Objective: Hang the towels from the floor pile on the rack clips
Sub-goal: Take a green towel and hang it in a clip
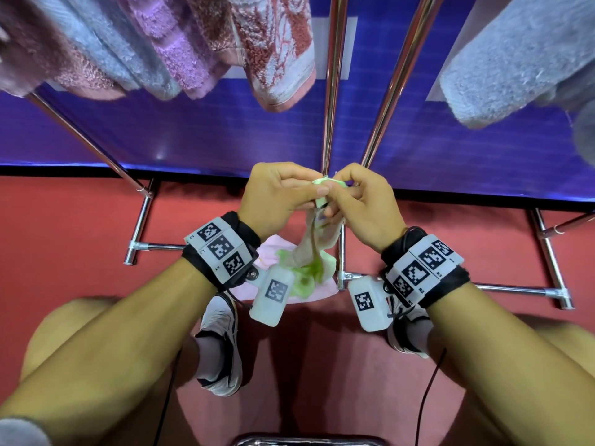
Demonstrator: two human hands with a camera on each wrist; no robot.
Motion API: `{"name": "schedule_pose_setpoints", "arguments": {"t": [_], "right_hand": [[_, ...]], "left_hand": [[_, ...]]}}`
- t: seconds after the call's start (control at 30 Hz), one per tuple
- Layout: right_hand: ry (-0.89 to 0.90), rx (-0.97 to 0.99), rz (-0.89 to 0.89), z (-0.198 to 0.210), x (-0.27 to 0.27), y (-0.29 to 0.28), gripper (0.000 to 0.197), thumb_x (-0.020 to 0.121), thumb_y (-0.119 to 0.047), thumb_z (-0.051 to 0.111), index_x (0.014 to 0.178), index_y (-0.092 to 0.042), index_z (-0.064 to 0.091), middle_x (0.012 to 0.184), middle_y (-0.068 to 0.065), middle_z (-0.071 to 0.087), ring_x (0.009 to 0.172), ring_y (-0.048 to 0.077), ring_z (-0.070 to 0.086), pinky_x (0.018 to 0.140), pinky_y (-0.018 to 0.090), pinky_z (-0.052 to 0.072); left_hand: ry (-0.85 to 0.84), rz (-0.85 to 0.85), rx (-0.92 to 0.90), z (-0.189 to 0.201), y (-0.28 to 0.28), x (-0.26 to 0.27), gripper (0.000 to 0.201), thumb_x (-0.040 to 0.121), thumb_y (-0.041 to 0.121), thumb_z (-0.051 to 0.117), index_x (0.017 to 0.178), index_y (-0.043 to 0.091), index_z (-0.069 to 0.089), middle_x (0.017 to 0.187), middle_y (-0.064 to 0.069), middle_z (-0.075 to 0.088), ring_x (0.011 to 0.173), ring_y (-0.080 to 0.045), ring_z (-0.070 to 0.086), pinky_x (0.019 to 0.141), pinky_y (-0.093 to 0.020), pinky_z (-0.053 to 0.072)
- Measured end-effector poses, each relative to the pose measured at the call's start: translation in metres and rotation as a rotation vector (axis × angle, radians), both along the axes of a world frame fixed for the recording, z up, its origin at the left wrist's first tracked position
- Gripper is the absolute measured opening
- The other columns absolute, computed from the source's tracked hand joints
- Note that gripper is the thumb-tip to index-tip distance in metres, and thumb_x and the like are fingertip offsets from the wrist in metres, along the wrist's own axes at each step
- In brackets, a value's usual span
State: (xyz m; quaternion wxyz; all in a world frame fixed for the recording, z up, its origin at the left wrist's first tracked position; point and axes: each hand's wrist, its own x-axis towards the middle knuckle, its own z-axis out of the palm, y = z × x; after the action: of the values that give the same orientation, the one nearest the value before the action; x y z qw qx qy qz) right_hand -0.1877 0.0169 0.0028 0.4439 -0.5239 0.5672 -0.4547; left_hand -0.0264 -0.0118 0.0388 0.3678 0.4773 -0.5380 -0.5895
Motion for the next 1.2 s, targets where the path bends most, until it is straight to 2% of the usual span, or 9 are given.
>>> {"name": "schedule_pose_setpoints", "arguments": {"t": [0.13, 0.27, 0.4, 0.5, 0.6, 0.73, 1.03, 1.1, 1.2], "right_hand": [[0.429, -0.100, 0.074, -0.003, -0.013, -0.003, 0.029, 0.092, -0.041, 0.062, 0.078, -0.017, 0.056, 0.059, 0.003, 0.056, 0.059, 0.017, 0.051, 0.063, 0.037, 0.048], [0.658, -0.078, 0.221, -0.017, -0.023, -0.004, 0.029, 0.088, -0.044, 0.065, 0.078, -0.017, 0.066, 0.097, 0.001, 0.050, 0.090, 0.011, 0.046, 0.084, 0.035, 0.045], [0.767, 0.033, 0.329, -0.022, -0.032, -0.002, 0.032, 0.084, -0.048, 0.069, 0.073, -0.017, 0.070, 0.129, 0.004, 0.045, 0.117, 0.021, 0.043, 0.100, 0.031, 0.036], [0.774, 0.022, 0.282, -0.017, -0.035, -0.002, 0.042, 0.087, -0.043, 0.068, 0.054, -0.028, 0.046, 0.094, -0.002, 0.061, 0.093, 0.020, 0.055, 0.081, 0.031, 0.043], [0.819, 0.048, 0.239, -0.014, -0.037, -0.002, 0.042, 0.089, -0.040, 0.065, 0.054, -0.028, 0.044, 0.061, -0.009, 0.050, 0.065, 0.021, 0.047, 0.065, 0.031, 0.036], [0.741, -0.042, 0.100, -0.014, -0.038, -0.004, 0.033, 0.085, -0.039, 0.070, 0.064, -0.014, 0.063, 0.065, 0.003, 0.064, 0.065, 0.025, 0.057, 0.067, 0.034, 0.046], [0.013, -0.232, -0.205, 0.010, -0.037, -0.012, 0.027, 0.080, -0.003, 0.076, 0.097, -0.018, 0.062, 0.073, 0.001, 0.061, 0.065, 0.009, 0.058, 0.064, 0.021, 0.050], [0.020, -0.240, -0.246, 0.010, -0.036, -0.015, 0.035, 0.082, -0.001, 0.072, 0.111, -0.017, 0.060, 0.076, 0.002, 0.059, 0.068, 0.008, 0.056, 0.068, 0.019, 0.049], [0.189, -0.249, -0.294, 0.009, -0.033, -0.015, 0.012, 0.086, -0.009, 0.067, 0.097, -0.013, 0.068, 0.085, -0.001, 0.064, 0.072, 0.000, 0.055, 0.071, 0.014, 0.044]], "left_hand": [[0.017, 0.037, -0.006, 0.003, -0.007, 0.005, 0.013, 0.079, -0.003, 0.075, 0.083, 0.010, 0.074, 0.080, -0.011, 0.076, 0.077, -0.023, 0.073, 0.074, -0.035, 0.061], [0.029, 0.094, -0.018, 0.003, -0.015, 0.014, 0.010, 0.073, 0.010, 0.078, 0.079, 0.018, 0.078, 0.082, -0.017, 0.072, 0.081, -0.031, 0.065, 0.084, -0.056, 0.054], [0.068, 0.108, 0.004, 0.003, -0.019, 0.021, 0.011, 0.076, 0.007, 0.075, 0.080, 0.017, 0.077, 0.077, -0.009, 0.072, 0.076, -0.024, 0.066, 0.077, -0.040, 0.056], [0.073, 0.133, 0.015, 0.002, -0.024, 0.031, 0.013, 0.084, -0.002, 0.069, 0.086, 0.011, 0.072, 0.074, -0.004, 0.072, 0.071, -0.018, 0.067, 0.071, -0.032, 0.057], [0.061, 0.149, 0.014, -0.001, -0.026, 0.038, 0.013, 0.085, -0.002, 0.068, 0.087, 0.010, 0.072, 0.072, -0.002, 0.072, 0.070, -0.016, 0.067, 0.070, -0.030, 0.056], [0.036, 0.218, 0.013, -0.007, -0.028, 0.044, 0.011, 0.087, -0.001, 0.067, 0.088, 0.010, 0.070, 0.070, 0.001, 0.072, 0.067, -0.012, 0.067, 0.066, -0.026, 0.056], [0.083, 0.351, -0.006, -0.009, -0.035, 0.047, 0.012, 0.088, -0.001, 0.066, 0.088, 0.010, 0.068, 0.071, 0.002, 0.073, 0.070, -0.012, 0.069, 0.069, -0.027, 0.057], [0.072, 0.353, -0.018, -0.010, -0.034, 0.046, 0.012, 0.088, -0.001, 0.067, 0.087, 0.011, 0.068, 0.071, 0.002, 0.073, 0.070, -0.012, 0.069, 0.069, -0.028, 0.057], [0.046, 0.349, -0.050, -0.012, -0.033, 0.042, 0.012, 0.086, 0.001, 0.069, 0.086, 0.013, 0.069, 0.073, 0.000, 0.072, 0.072, -0.015, 0.067, 0.070, -0.030, 0.057]]}}
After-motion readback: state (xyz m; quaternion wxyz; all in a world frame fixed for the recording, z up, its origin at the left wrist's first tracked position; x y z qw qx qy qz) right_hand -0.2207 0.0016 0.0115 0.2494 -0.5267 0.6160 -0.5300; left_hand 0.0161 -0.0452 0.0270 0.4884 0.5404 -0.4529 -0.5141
